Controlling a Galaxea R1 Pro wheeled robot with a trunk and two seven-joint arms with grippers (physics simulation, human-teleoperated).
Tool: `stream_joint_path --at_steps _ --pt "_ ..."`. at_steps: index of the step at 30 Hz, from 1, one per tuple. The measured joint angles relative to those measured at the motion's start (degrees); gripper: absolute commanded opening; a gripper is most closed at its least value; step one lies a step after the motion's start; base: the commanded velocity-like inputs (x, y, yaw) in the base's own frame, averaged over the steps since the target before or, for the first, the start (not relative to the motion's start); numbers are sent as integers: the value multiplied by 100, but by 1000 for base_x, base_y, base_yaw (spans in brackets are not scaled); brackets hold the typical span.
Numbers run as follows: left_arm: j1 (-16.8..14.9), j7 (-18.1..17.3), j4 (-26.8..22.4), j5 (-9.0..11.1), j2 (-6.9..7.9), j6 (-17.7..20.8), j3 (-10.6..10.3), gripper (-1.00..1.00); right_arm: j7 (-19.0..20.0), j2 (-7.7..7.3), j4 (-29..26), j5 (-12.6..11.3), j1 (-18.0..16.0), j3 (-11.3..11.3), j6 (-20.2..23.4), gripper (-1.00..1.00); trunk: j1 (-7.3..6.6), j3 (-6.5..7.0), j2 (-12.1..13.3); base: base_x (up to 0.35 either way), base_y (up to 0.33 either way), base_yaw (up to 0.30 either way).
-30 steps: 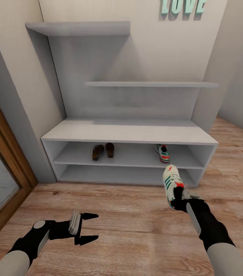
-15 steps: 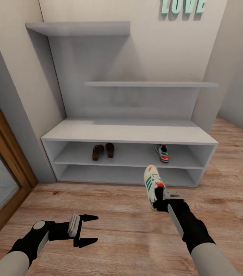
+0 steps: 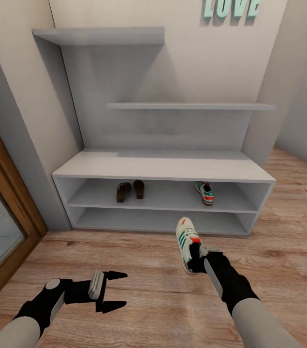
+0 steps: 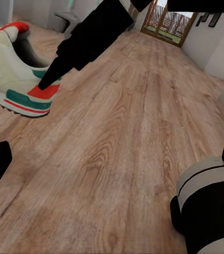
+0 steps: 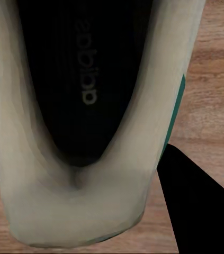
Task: Pick up the two gym shoes and the two sandals from the corridor floor and place them onto the hallstand (shoe rack) in the corridor, making sure they are on the rack and not on the floor. Arrange them so the two gym shoes are next to each other and the two sandals are next to each other.
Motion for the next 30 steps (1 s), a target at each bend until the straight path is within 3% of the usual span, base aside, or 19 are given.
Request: stream_joint_path --at_steps 6,9,22,30 --pt "0 7 0 -5 -113 11 0 100 -1 -14 698 8 -28 -11 -101 -100 0 0 0 0 0 0" --pt "0 8 0 -7 -133 15 -1 100 -1 -15 753 8 -30 -14 -166 -100 0 0 0 0 0 0" --pt "-2 9 0 -8 -156 18 -1 100 -40 -8 698 9 -36 -39 -246 -100 -1 0 0 31 -9 0" --pt "0 9 0 -8 -160 18 -1 100 -122 -10 374 -2 -40 -38 -254 -100 0 0 0 80 -27 0"
